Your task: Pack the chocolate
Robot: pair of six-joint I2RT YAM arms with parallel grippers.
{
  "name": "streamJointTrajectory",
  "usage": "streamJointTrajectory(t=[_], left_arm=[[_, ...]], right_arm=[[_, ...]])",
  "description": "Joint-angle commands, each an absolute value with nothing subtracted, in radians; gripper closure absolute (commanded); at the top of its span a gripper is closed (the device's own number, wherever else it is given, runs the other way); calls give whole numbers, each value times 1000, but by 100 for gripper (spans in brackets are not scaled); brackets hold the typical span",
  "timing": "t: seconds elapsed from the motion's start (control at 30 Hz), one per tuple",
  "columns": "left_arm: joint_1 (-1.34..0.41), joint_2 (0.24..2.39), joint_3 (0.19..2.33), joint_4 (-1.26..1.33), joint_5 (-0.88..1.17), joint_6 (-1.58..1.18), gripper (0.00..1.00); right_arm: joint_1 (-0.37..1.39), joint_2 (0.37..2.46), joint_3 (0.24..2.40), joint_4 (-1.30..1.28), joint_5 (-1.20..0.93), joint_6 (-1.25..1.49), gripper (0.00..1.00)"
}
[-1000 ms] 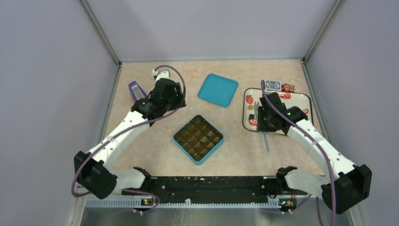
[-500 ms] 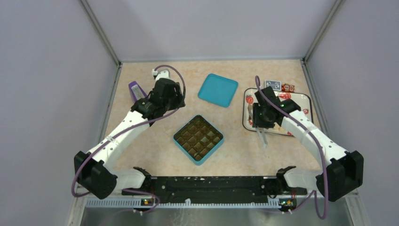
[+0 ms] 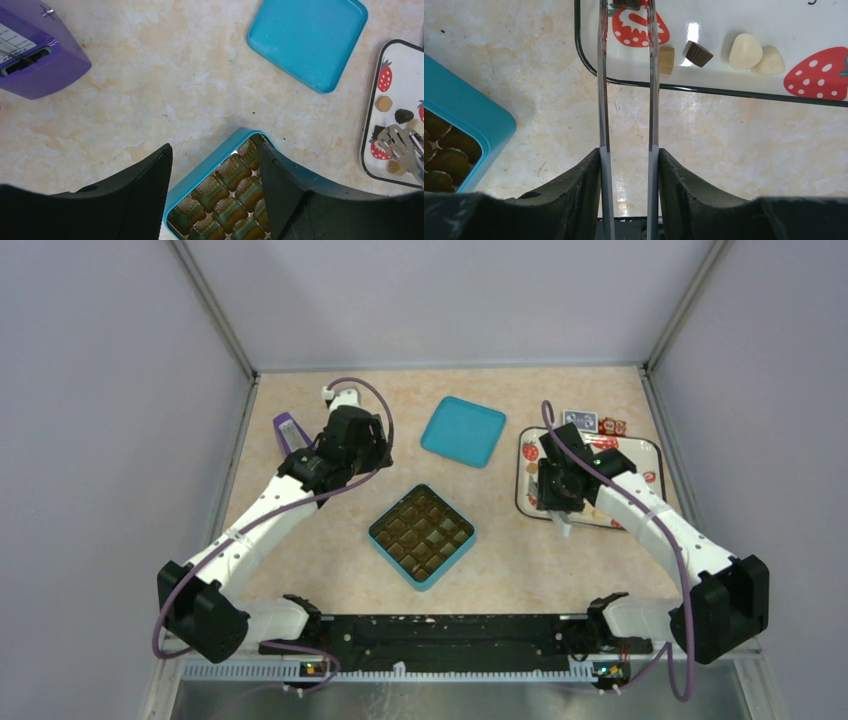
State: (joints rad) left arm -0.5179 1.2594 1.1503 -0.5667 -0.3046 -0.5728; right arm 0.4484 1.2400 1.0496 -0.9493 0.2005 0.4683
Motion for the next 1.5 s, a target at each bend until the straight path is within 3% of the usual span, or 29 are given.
streamJointTrajectory(t=[0.0, 0.33, 0.67, 0.73, 0.83, 1.0, 1.13, 1.47], left_arm=[[-512, 1254, 1150, -517, -313, -564, 31], [-511, 1253, 1135, -512, -301, -572, 31], [-501, 1306, 1165, -588, -265, -588, 30], [-498, 1328, 1188, -648, -287, -608, 30], [-491, 1349, 1197, -702, -280, -599, 29], [-485, 1382, 1204, -826, -258, -618, 28], [-446, 1351, 1136, -865, -123, -641, 2], [-342, 1220, 959, -952, -110, -718, 4]], right_arm=[[442, 1259, 1077, -912, 249, 479, 58], [460, 1315, 1062, -881, 268, 458, 57], [485, 1310, 1073, -904, 276, 458, 65], [490, 1306, 1069, -906, 287, 459, 70], [496, 1294, 1069, -914, 294, 460, 87], [496, 1252, 1070, -924, 312, 466, 90], [497, 1224, 1081, -933, 313, 464, 90], [497, 1184, 1102, -951, 301, 444, 91]])
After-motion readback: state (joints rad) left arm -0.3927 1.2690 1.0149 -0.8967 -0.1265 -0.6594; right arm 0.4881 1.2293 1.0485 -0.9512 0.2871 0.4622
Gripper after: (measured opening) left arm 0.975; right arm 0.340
